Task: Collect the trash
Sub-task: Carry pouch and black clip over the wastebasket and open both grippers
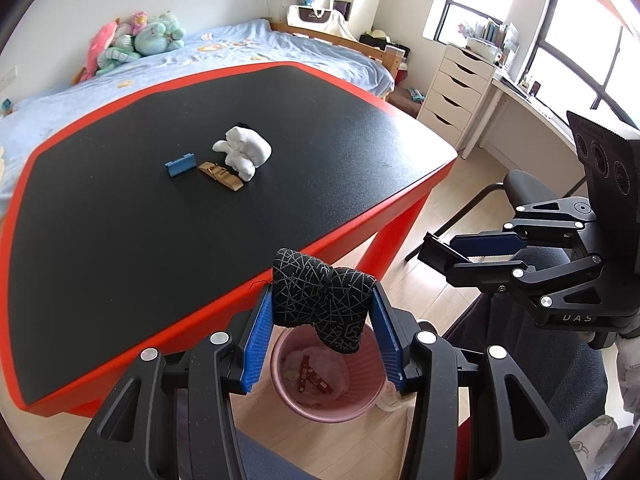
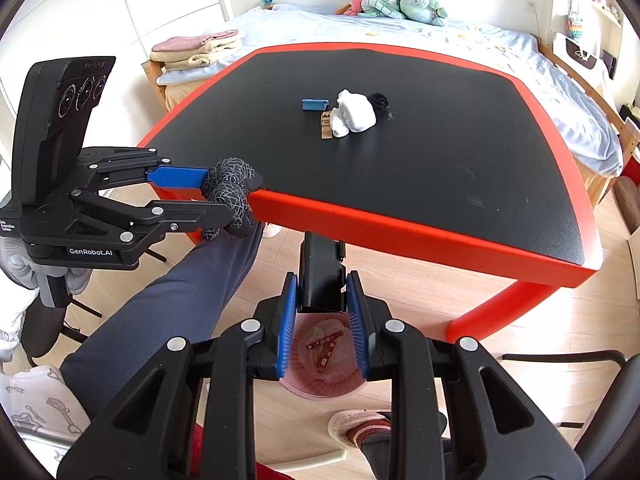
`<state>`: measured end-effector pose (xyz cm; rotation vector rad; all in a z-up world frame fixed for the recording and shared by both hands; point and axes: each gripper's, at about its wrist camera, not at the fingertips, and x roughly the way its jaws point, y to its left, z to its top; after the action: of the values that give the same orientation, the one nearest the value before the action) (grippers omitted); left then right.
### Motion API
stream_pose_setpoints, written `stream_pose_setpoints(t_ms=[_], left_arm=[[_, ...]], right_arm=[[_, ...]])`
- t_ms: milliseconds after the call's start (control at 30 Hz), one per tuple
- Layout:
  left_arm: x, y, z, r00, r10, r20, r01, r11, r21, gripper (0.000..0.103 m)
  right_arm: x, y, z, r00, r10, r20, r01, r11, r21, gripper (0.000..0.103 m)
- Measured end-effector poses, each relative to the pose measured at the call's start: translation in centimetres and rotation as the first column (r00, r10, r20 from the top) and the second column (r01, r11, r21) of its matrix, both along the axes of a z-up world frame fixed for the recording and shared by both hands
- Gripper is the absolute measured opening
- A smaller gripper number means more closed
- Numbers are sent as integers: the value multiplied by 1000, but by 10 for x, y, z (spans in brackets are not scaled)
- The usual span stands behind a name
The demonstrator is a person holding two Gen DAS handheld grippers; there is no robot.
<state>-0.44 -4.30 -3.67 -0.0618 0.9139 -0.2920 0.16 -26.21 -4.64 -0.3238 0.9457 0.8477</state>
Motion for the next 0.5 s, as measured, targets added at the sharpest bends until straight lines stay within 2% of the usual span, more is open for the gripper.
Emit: stream_pose_setpoints(t_ms=[500], left_arm=[[-15, -23, -19, 998, -33, -50, 32, 999, -16, 46]], right_arm=[[-13, -11, -10, 999, -2, -42, 1, 1000, -3, 25]])
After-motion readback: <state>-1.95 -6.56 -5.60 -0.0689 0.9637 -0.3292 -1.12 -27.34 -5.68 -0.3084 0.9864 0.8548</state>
